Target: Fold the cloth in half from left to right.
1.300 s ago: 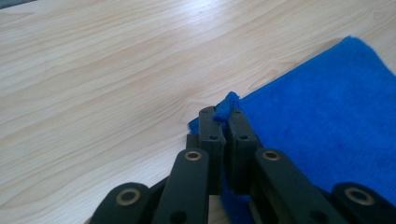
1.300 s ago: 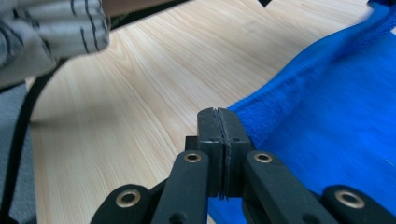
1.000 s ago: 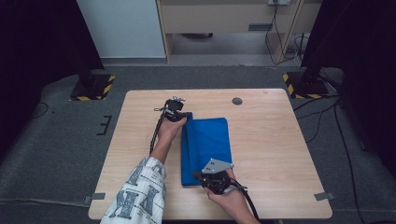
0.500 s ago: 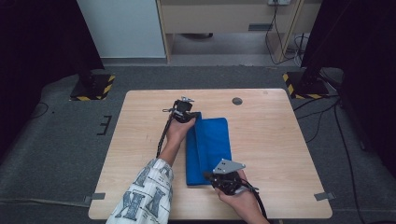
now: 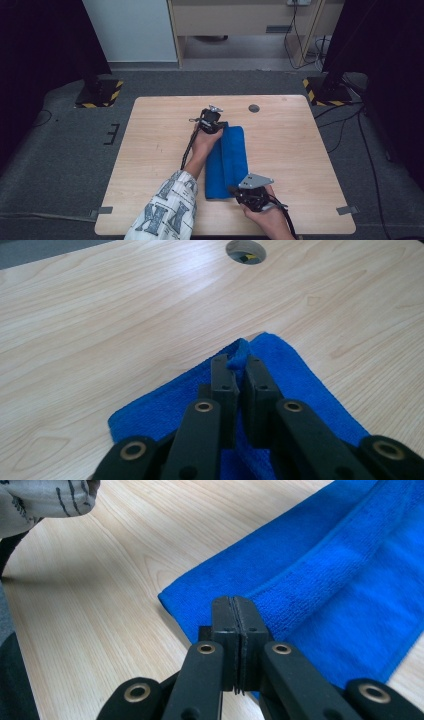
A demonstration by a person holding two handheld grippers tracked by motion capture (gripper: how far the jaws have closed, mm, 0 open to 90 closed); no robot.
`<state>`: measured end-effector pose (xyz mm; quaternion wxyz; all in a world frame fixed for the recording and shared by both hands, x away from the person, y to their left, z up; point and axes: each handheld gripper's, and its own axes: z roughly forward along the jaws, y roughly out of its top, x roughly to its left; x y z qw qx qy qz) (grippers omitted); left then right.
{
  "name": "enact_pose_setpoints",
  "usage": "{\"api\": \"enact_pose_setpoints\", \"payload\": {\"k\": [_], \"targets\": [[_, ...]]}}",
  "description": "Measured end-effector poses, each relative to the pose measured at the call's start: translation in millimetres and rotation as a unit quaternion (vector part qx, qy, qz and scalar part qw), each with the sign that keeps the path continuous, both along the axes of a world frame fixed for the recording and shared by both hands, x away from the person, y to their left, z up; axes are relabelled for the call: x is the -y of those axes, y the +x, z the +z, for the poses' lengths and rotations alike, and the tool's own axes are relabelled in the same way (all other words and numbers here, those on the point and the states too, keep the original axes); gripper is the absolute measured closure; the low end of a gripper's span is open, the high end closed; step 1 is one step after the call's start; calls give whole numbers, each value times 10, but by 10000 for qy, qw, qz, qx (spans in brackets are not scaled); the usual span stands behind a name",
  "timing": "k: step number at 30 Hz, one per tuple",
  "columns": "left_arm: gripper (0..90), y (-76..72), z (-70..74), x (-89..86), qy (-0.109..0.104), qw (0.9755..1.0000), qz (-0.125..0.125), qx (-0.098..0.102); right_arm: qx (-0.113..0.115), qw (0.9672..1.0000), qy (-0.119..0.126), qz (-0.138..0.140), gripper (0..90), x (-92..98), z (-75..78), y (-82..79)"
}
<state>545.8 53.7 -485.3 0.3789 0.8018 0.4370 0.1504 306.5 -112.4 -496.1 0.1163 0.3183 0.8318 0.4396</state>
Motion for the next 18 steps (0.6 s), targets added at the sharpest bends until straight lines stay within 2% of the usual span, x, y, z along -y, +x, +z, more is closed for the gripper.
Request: {"api": "enact_pose_setpoints", "payload": {"k": [5, 9, 18], "targets": [[850, 50, -24, 111, 16, 10000, 2, -67, -7, 10000, 16, -80, 893, 91, -6, -18], [850, 64, 4, 172, 52, 10000, -28, -30, -14, 9999, 11, -103, 893, 111, -9, -13], [850, 114, -46, 245, 77, 9999, -4, -112, -44, 9999, 46, -111, 893, 136, -11, -27]]}}
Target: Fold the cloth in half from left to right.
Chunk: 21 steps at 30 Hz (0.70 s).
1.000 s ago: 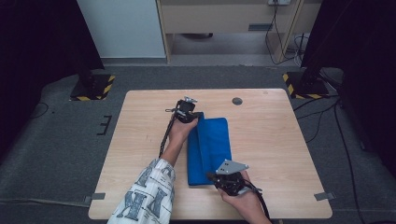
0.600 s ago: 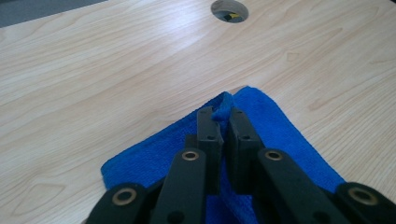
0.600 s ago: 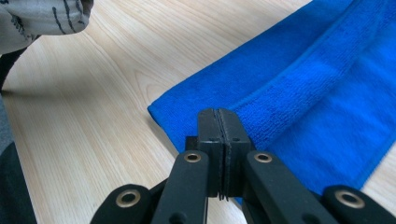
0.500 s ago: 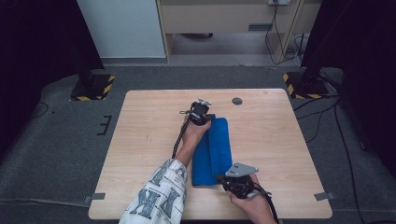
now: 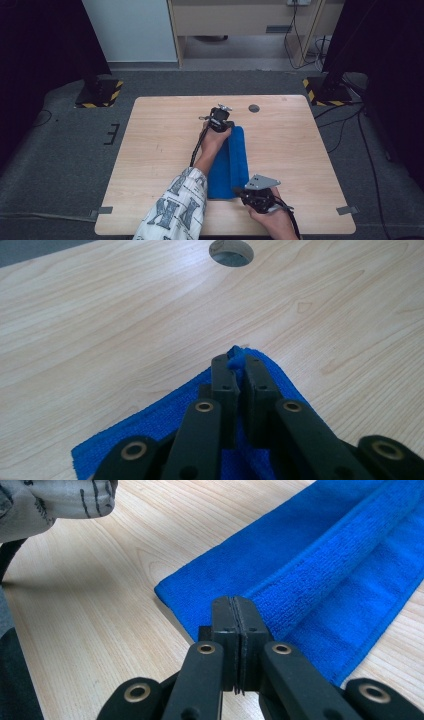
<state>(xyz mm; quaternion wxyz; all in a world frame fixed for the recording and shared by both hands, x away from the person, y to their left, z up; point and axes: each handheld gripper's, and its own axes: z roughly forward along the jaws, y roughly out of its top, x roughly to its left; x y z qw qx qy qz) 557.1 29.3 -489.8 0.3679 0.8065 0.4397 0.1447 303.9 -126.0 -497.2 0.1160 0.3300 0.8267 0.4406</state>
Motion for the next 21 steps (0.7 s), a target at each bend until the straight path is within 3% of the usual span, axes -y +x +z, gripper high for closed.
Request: {"api": "enact_pose_setpoints", "payload": {"k": [7, 10, 11, 14, 15, 20, 21], "targets": [[843, 27, -53, 45, -98, 9999, -24, -79, -48, 10000, -9, -27, 892, 22, -26, 4], [768, 29, -68, 55, -83, 9999, -38, -52, -81, 9999, -33, -72, 881, 39, -37, 14], [768, 27, -79, 66, -75, 10000, -11, -51, -96, 9999, -34, -111, 852, 47, -45, 20], [585, 25, -85, 73, -88, 10000, -29, 5, -194, 9995, -74, -235, 707, 70, -69, 39], [484, 25, -80, 72, -123, 9999, -41, 36, -205, 9993, -99, -292, 676, 77, -76, 46], [379, -14, 16, 25, -191, 9997, -68, 139, -224, 9987, -160, -422, 522, 114, -89, 75], [352, -30, 42, 11, -184, 9996, -108, 174, -266, 9984, -181, -466, 450, 127, -91, 89]]}}
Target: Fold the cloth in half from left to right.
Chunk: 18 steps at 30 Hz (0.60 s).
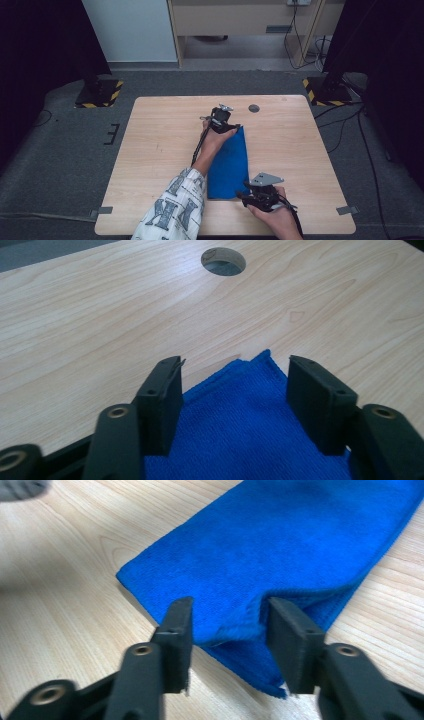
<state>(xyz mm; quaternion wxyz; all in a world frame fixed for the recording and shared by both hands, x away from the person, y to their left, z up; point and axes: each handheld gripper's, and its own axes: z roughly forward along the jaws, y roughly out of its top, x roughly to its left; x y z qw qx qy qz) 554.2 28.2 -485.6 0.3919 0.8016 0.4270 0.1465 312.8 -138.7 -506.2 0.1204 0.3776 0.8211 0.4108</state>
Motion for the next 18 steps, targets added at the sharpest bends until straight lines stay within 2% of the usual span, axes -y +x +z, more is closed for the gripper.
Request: {"api": "enact_pose_setpoints", "payload": {"k": [1, 4, 7, 10, 16, 18], "targets": [[352, -15, 25, -15, 16, 10000, -25, 46, 0, 10000, 0, 0, 450, 0, 0, 0], [306, -52, 91, -76, 63, 9999, -93, 93, -17, 10000, 6, -60, 344, 14, 1, 11], [277, -101, 126, -161, -51, 9998, -100, 135, 18, 10000, 35, -86, 247, 34, 8, 50], [249, -144, 144, -239, -36, 9998, -119, 134, 20, 9998, 57, -166, 175, 49, 17, 107], [201, -205, 147, -409, 13, 9998, -130, 126, 64, 9998, 83, -185, 124, 102, 9, 329], [183, -209, 141, -426, -24, 9999, -118, 104, 46, 9998, 81, -185, 123, 108, 1, 356]]}}
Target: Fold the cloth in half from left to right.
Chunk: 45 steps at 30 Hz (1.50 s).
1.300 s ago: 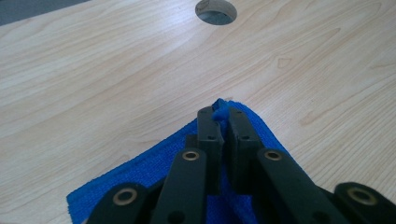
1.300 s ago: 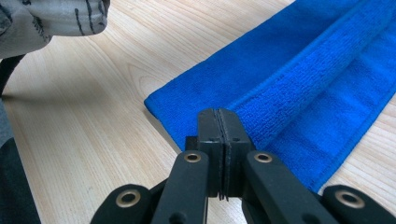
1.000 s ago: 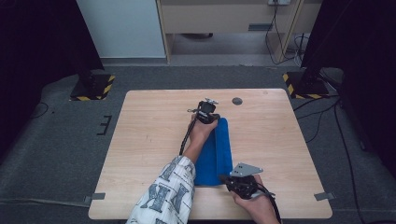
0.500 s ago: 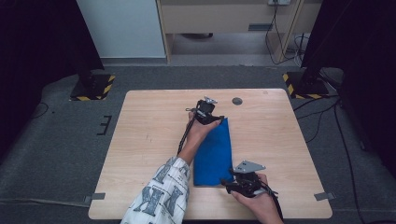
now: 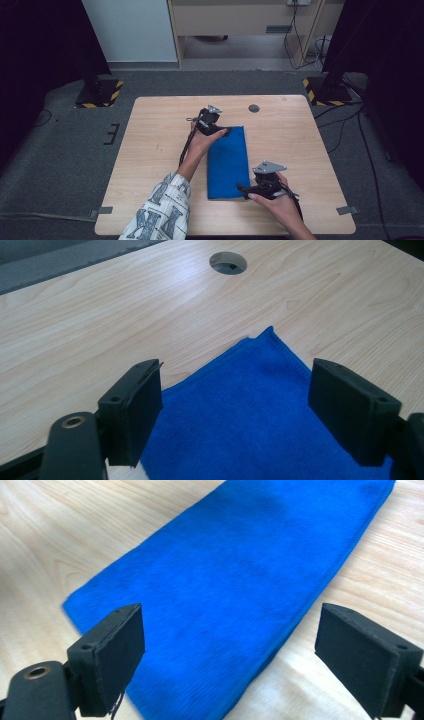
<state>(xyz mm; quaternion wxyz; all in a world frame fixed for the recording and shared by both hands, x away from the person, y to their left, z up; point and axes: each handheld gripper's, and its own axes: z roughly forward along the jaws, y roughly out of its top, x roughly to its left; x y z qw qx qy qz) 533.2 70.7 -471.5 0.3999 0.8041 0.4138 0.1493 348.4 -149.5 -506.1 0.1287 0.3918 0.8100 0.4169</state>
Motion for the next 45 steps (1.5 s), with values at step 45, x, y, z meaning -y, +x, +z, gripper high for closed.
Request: {"api": "enact_pose_setpoints", "payload": {"k": [45], "targets": [[189, 163, -362, -423, 120, 9991, 296, -292, -165, 9980, -235, -564, 304, -202, -42, 1981]]}}
